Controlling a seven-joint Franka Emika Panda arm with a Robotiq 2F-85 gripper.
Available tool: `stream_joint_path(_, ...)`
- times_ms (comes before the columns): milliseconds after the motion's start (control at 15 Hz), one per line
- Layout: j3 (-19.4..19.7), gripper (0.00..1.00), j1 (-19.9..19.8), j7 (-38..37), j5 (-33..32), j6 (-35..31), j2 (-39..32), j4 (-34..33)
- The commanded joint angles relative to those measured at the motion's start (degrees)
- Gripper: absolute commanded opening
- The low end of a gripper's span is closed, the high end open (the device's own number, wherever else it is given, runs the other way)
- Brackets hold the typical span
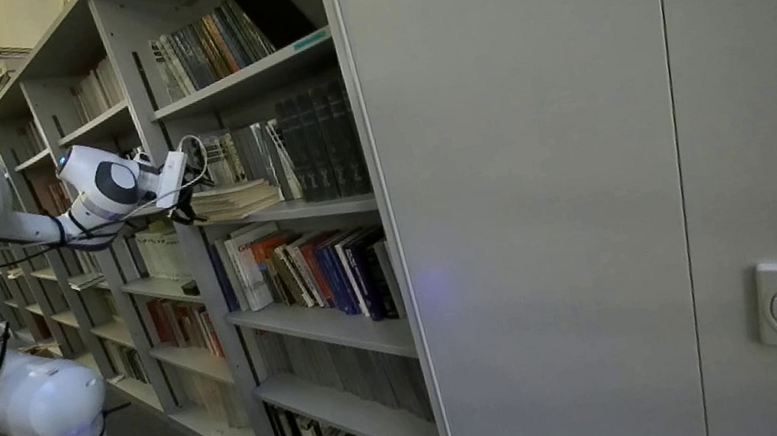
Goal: Pick up the book on top of the pile of books on the bookshelf and then put it on top of the books that are arranged on the shelf
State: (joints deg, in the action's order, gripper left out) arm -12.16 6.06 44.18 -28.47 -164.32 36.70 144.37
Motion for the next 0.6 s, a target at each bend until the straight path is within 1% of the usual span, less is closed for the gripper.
stream_joint_path(0, -7.06, 1.00, -7.63, -9.79, -6.43, 1.87, 1.50, -1.77)
stream_joint_path(67, -8.44, 1.00, -8.95, -12.70, -8.05, 2.62, 1.56, -2.39)
stream_joint_path(200, -10.25, 1.00, -10.34, -18.10, -11.57, 3.85, 1.26, -3.49)
stream_joint_path(333, -11.24, 1.00, -10.28, -22.39, -15.01, 5.70, 0.47, -4.80)
stream_joint_path(533, -12.17, 1.00, -9.07, -26.74, -19.45, 8.14, -0.94, -6.67)
